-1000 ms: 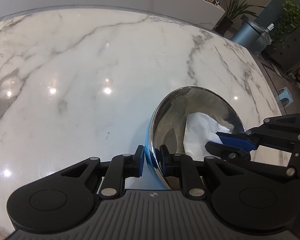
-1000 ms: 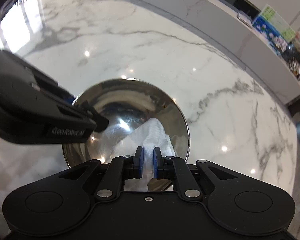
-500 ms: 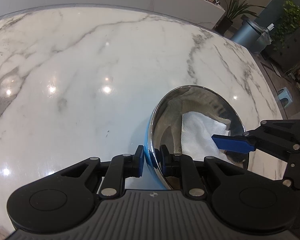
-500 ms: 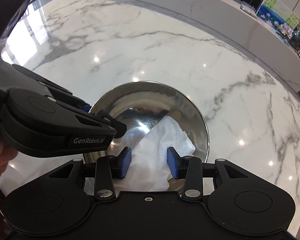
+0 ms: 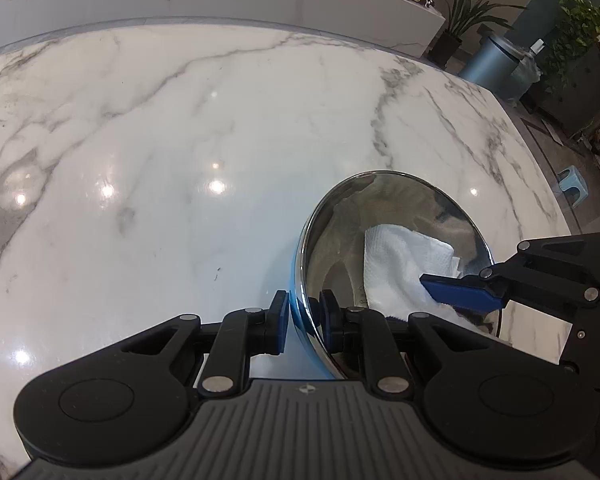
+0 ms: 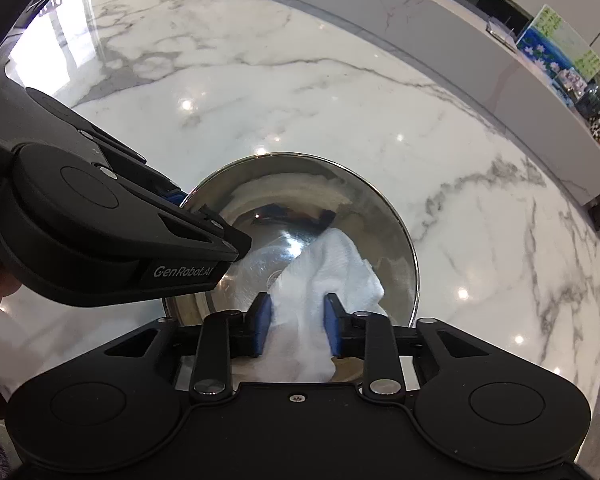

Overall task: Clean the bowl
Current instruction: 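Wipe the towel across the bowl bottom with the right gripper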

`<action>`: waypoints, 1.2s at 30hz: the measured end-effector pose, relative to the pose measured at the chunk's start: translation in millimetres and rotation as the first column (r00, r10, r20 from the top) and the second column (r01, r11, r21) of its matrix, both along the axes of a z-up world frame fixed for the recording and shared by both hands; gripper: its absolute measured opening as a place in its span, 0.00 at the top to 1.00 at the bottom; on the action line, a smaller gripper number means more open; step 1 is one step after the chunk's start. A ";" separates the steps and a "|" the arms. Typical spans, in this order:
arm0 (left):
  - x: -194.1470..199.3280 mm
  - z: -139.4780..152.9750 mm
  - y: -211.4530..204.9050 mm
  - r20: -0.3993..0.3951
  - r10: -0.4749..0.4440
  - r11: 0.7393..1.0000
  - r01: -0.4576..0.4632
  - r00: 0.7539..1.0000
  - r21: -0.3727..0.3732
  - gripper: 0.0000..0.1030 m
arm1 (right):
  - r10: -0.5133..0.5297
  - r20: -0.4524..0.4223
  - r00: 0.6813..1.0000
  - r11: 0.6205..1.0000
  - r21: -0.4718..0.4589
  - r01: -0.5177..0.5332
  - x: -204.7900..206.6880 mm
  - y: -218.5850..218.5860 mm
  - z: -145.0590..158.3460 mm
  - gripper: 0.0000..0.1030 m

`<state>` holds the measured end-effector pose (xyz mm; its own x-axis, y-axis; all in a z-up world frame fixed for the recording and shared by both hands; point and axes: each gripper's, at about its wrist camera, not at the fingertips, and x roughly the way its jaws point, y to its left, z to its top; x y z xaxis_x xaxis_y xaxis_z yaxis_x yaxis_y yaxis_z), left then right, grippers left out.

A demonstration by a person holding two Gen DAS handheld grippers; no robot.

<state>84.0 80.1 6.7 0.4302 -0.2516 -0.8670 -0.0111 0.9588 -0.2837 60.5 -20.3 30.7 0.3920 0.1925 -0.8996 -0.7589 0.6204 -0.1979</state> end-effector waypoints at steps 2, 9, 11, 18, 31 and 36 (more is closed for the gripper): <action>-0.3 0.2 -0.1 0.001 -0.001 1.000 0.001 1.000 0.003 0.85 | 0.000 0.026 1.000 1.000 -0.018 0.001 -0.7 -0.6 0.7 0.93; -0.9 0.9 0.5 -0.001 0.001 1.000 -0.001 1.000 0.002 0.85 | -0.030 0.032 0.999 1.000 -0.004 0.030 4.2 -7.9 5.0 0.96; -1.0 0.9 0.5 -0.002 0.001 1.000 -0.001 1.000 0.000 0.85 | -0.038 0.027 0.999 0.999 0.003 0.038 5.8 -8.5 5.5 0.96; 0.6 -1.3 2.4 -0.005 0.000 1.000 0.000 1.000 -0.017 0.85 | -0.061 -0.028 0.998 0.996 0.066 0.063 14.7 -10.4 -0.8 0.94; 2.6 -2.6 7.2 -0.005 0.024 0.999 -0.024 1.000 -0.032 0.85 | -0.013 -0.197 0.980 0.978 0.201 0.054 13.7 -12.7 4.8 0.93; 2.3 -3.3 10.7 -0.011 0.029 0.999 -0.029 1.000 -0.039 0.85 | -0.002 -0.099 0.995 0.986 0.166 0.019 3.6 -12.8 17.9 0.58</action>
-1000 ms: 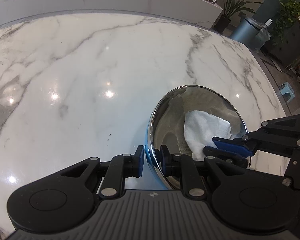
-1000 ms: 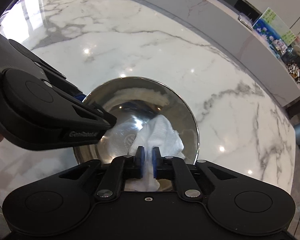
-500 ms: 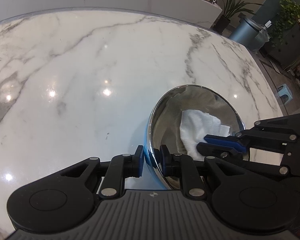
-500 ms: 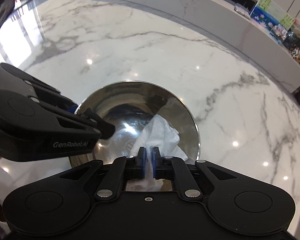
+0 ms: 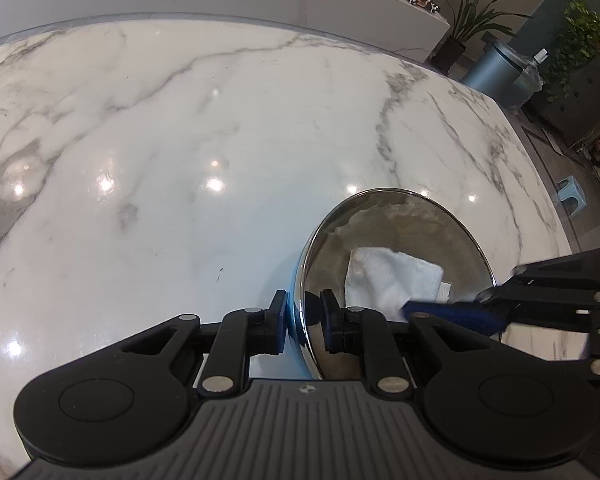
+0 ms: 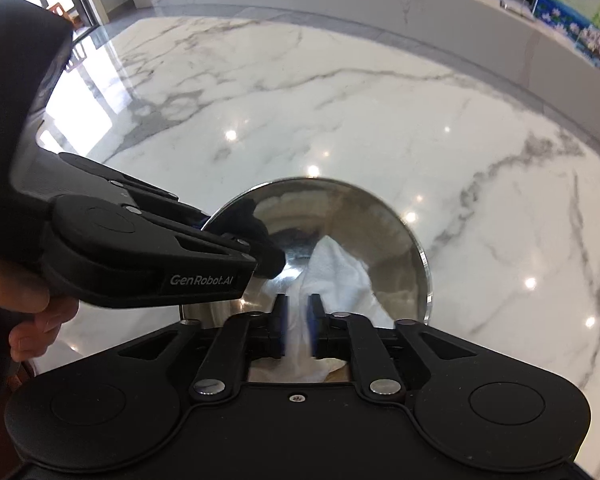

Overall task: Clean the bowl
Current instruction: 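Wipe the towel across the bowl bottom with the right gripper, then open the left gripper off the bowl rim while the right gripper lifts the towel out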

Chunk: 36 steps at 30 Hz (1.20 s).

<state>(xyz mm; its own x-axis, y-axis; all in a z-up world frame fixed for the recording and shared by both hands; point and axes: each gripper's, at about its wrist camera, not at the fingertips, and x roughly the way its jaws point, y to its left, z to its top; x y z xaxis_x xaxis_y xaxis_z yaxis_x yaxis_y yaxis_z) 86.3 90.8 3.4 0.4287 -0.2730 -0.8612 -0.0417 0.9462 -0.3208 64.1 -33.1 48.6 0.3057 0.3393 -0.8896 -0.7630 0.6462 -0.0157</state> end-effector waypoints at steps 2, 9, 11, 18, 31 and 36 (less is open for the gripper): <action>-0.4 0.3 0.5 -0.001 0.000 1.000 0.000 1.000 0.002 0.85 | 0.003 0.036 0.999 1.000 -0.025 -0.002 -3.5 0.2 2.9 0.54; -1.7 1.5 -1.2 -0.002 0.004 1.000 -0.004 1.000 0.006 0.85 | -0.116 -0.027 0.993 0.993 -0.007 0.116 6.6 -8.8 -6.7 0.55; -1.9 1.1 -1.6 -0.003 0.005 1.000 -0.005 1.000 0.006 0.84 | -0.135 -0.029 0.990 0.991 -0.002 0.135 7.1 -7.0 -10.3 0.49; -1.3 1.0 -0.9 -0.008 0.018 1.000 -0.019 1.000 -0.012 0.84 | -0.120 -0.019 0.993 0.992 -0.039 0.119 3.5 6.7 -16.6 0.38; -2.9 3.5 -2.6 -0.011 0.022 0.999 -0.022 1.000 0.028 0.78 | -0.125 -0.016 0.992 0.992 -0.039 0.124 5.4 2.0 -15.8 0.87; -3.7 6.3 -2.8 -0.001 0.040 0.998 -0.040 0.999 0.050 0.77 | -0.128 0.061 0.990 0.992 0.026 0.126 -4.1 -13.6 6.1 0.87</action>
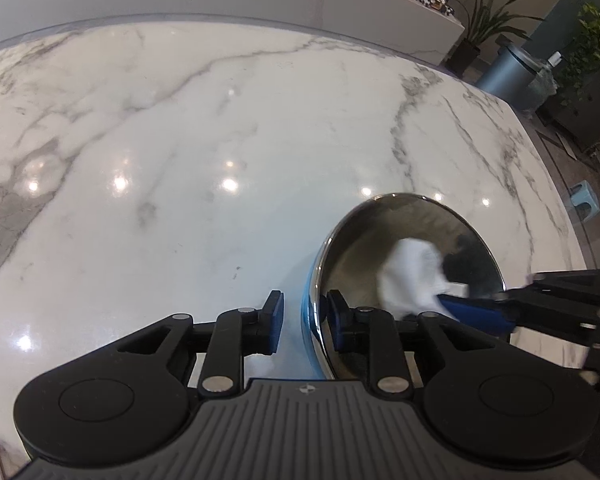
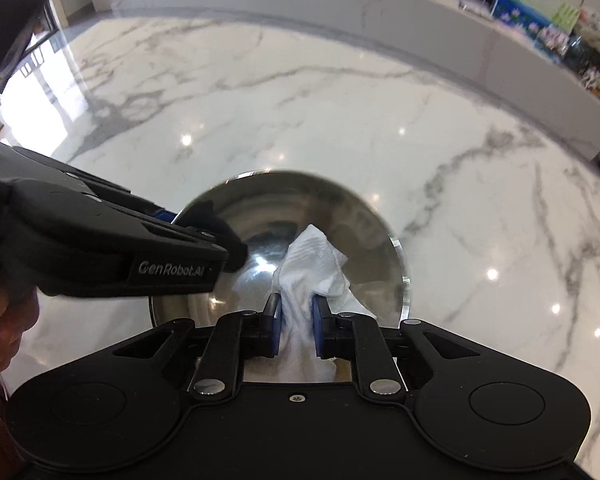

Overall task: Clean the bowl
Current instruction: 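Open the left gripper off the bowl rim while the right gripper lifts the towel out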

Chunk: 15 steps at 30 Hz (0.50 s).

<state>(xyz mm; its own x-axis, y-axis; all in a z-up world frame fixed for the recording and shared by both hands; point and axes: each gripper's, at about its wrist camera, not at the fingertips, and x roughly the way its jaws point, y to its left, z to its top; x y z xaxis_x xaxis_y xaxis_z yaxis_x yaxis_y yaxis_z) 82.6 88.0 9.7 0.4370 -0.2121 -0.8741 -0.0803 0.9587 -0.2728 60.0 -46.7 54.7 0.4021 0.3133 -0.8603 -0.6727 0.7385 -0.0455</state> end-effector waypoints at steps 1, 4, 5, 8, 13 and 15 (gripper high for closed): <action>0.2 0.1 -0.3 0.001 0.003 1.000 -0.003 1.000 0.004 0.77 | -0.013 0.020 1.000 1.000 0.021 0.012 -1.2 -5.1 7.2 0.87; 0.9 0.5 -1.5 0.001 0.012 1.000 -0.012 1.000 0.019 0.73 | -0.052 0.080 0.995 0.996 0.070 0.047 -4.1 -21.1 26.8 0.87; 0.3 1.5 -1.8 0.006 0.020 0.999 -0.021 1.000 0.029 0.72 | -0.067 0.101 0.993 0.995 0.083 0.058 -5.1 -26.9 32.9 0.87; -3.0 7.2 -1.5 0.036 0.036 0.999 -0.037 0.999 0.039 0.65 | -0.135 0.169 0.976 0.985 0.126 0.115 -8.2 -48.9 45.2 0.87; -12.1 17.1 -2.6 0.101 0.061 0.996 -0.067 0.993 0.057 0.56 | -0.276 0.192 0.942 0.953 0.182 0.242 -4.7 -82.3 25.7 0.87; -15.1 17.8 -5.1 0.117 0.059 0.995 -0.068 0.991 0.072 0.56 | -0.311 0.172 0.935 0.942 0.184 0.279 -1.9 -90.0 9.0 0.87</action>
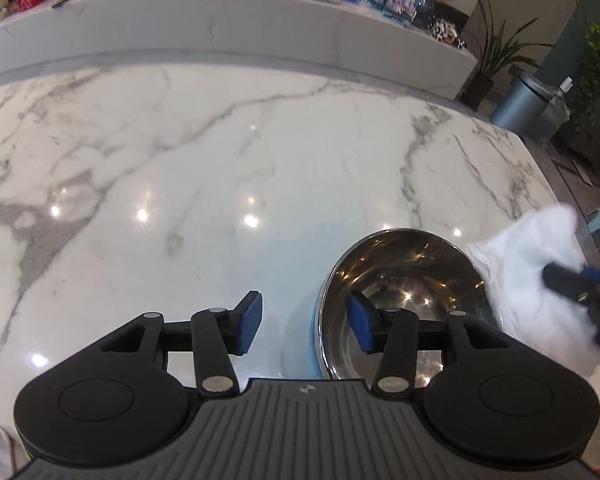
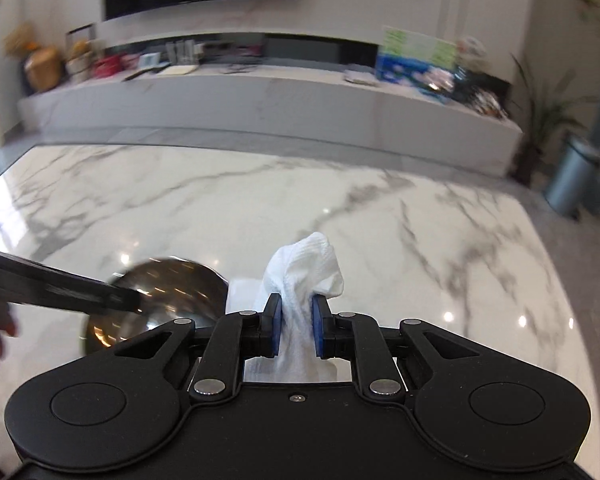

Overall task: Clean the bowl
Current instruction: 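Open the left gripper off the bowl rim while the right gripper lifts the towel out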

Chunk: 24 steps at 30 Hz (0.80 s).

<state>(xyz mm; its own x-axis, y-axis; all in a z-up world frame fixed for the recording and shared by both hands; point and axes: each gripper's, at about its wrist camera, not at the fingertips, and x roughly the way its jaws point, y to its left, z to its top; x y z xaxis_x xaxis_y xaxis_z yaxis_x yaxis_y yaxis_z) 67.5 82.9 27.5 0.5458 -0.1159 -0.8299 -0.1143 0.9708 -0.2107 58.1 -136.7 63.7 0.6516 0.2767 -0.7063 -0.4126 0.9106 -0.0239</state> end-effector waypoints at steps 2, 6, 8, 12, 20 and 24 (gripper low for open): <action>-3.1 -0.1 -4.4 0.015 -0.019 1.000 0.019 1.000 0.018 0.53 | -0.001 -0.019 1.000 1.000 0.001 0.001 1.8 -3.1 -11.9 0.87; -6.4 -0.7 -8.9 0.036 -0.028 0.999 0.027 0.999 0.033 0.49 | 0.023 -0.046 0.999 1.000 0.018 -0.022 2.8 -7.6 -32.0 0.86; -8.2 -1.4 -12.8 0.054 -0.040 0.999 0.038 0.998 0.032 0.38 | 0.036 -0.061 0.997 0.999 0.027 -0.034 3.1 -7.1 -36.8 0.86; -14.9 -1.2 -18.2 0.097 -0.051 0.999 0.049 0.994 0.016 0.33 | 0.047 -0.044 0.998 0.999 0.011 -0.047 -2.4 -9.5 -43.0 0.83; -26.7 -4.1 -25.7 0.185 -0.044 0.995 0.025 0.982 0.101 0.33 | 0.101 0.094 0.990 0.992 0.064 -0.107 -17.4 -32.9 -39.4 0.64; -28.8 -4.3 -24.3 0.180 -0.003 0.998 -0.007 0.984 0.056 0.33 | 0.050 0.110 0.993 0.995 0.083 -0.059 -23.3 -37.2 -34.4 0.49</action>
<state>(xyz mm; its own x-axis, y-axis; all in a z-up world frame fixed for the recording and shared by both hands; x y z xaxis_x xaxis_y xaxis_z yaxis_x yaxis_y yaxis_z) 38.7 58.6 23.2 0.6868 -0.0711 -0.7234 -0.0812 0.9815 -0.1735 34.8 -174.0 29.3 0.7050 0.3703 -0.6049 -0.4607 0.8875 0.0063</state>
